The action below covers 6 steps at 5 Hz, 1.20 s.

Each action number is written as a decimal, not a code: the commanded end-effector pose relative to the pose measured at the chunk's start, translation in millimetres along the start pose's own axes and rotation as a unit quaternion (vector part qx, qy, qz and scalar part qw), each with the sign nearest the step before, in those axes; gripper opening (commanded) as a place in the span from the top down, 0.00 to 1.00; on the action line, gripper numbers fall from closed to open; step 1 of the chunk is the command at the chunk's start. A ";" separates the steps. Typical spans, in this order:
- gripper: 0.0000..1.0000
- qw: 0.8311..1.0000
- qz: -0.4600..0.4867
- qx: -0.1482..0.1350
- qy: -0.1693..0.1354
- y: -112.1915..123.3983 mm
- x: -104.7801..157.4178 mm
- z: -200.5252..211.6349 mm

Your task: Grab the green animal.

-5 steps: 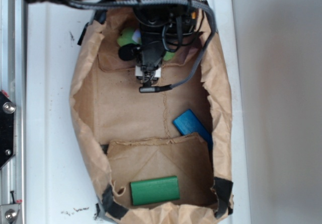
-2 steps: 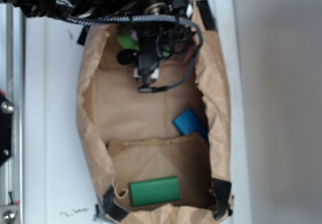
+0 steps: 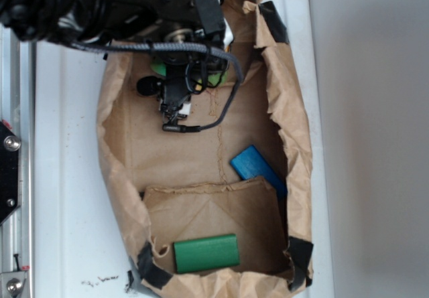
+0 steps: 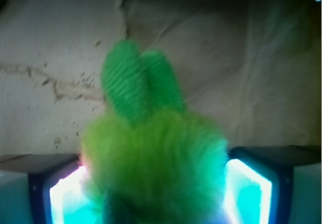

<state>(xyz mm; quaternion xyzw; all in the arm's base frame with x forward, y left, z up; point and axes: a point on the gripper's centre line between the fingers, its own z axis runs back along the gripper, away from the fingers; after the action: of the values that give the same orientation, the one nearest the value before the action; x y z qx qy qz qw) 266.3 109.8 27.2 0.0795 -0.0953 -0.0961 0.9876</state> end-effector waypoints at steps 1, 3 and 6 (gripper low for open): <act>0.00 1.000 -0.017 0.010 -0.014 -0.3 3.9 5.7; 1.00 1.000 0.018 0.012 -0.010 3.2 11.4 6.7; 1.00 0.996 0.082 -0.031 0.019 0.4 23.3 68.9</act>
<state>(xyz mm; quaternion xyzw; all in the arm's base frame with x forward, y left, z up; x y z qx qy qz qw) 265.3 95.2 77.1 0.0290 -0.0436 -0.0050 0.9986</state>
